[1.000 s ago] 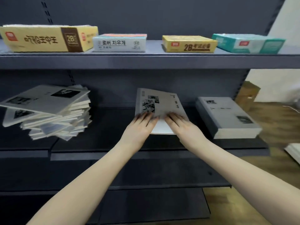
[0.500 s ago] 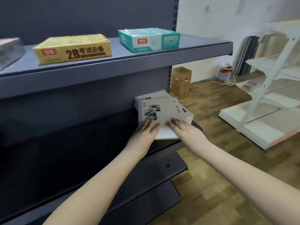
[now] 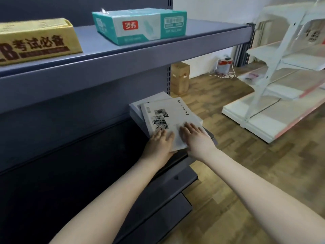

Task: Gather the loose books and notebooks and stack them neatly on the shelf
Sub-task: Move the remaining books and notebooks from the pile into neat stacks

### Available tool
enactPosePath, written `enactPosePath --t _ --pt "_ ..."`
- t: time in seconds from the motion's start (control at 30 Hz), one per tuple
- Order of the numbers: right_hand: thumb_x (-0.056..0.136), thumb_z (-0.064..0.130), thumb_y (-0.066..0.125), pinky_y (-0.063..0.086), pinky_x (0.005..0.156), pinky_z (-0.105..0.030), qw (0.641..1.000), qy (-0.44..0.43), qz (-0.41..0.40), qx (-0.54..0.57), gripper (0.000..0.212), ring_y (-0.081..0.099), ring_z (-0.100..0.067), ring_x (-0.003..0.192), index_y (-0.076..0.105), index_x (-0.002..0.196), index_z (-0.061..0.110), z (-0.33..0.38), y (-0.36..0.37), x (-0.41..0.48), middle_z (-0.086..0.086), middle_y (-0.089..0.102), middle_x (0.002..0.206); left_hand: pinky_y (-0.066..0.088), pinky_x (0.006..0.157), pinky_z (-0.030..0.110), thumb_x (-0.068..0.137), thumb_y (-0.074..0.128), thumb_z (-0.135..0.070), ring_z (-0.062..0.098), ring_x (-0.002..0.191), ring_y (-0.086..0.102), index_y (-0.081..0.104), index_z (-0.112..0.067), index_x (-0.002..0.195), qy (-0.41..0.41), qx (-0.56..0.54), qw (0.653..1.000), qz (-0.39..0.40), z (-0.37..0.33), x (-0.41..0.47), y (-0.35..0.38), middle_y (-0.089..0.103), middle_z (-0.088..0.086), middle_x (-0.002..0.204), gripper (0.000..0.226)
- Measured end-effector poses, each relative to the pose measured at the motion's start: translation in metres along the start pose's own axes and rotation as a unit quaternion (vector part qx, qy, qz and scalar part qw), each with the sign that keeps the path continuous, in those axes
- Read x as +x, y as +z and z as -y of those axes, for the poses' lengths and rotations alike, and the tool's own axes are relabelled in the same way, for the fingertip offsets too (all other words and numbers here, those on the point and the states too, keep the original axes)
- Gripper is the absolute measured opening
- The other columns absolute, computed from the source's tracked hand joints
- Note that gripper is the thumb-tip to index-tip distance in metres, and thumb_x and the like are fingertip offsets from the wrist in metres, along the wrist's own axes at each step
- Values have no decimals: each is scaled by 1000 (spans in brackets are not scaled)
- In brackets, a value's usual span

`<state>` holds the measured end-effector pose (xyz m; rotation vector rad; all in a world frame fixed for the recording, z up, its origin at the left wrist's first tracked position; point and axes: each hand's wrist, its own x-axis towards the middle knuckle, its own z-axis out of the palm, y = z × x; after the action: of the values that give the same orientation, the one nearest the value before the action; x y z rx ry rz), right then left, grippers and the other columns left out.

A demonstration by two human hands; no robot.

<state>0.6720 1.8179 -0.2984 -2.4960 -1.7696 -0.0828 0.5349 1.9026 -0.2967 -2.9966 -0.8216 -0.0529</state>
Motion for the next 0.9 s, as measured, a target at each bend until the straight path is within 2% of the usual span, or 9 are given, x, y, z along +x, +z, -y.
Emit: enactPosePath --t 0.1,0.27,0.43,0.7,0.9 --pt "87 17 47 8 115 -30 1000 -12 -7 2 70 11 -20 146 15 150 17 -8 2 6 -5 10 159 17 116 38 94 41 -52 32 143 19 17 -13 149 -16 26 1000 4 -4 8 1 21 18 154 72" --pt "85 25 53 3 117 -34 999 -35 26 -2 80 3 -20 146 8 151 17 -16 0 15 -6 1 159 14 116 36 91 41 -58 32 143 17 20 -12 149 -57 10 998 18 -15 14 -1 20 18 155 77" --pt "85 27 52 0 118 -39 998 -55 35 5 83 -2 -26 146 5 150 11 -17 5 14 -15 -2 158 22 112 32 89 41 -62 29 140 27 34 -14 144 -79 -8 997 -12 -20 16 -2 31 14 151 73" --pt "84 31 51 -1 119 -36 991 -94 92 -3 88 -8 -23 146 -3 151 15 -32 -5 41 -12 -10 158 12 116 39 94 35 -57 30 144 12 22 -14 149 -154 -32 987 29 -27 30 -7 17 15 156 71" --pt "83 22 52 0 119 -38 984 -109 138 6 91 -12 -23 145 -8 151 15 -37 -12 60 -11 -15 157 -5 118 38 99 16 -51 23 145 -12 -2 -23 152 -210 -50 974 71 -28 37 2 -11 7 158 62"
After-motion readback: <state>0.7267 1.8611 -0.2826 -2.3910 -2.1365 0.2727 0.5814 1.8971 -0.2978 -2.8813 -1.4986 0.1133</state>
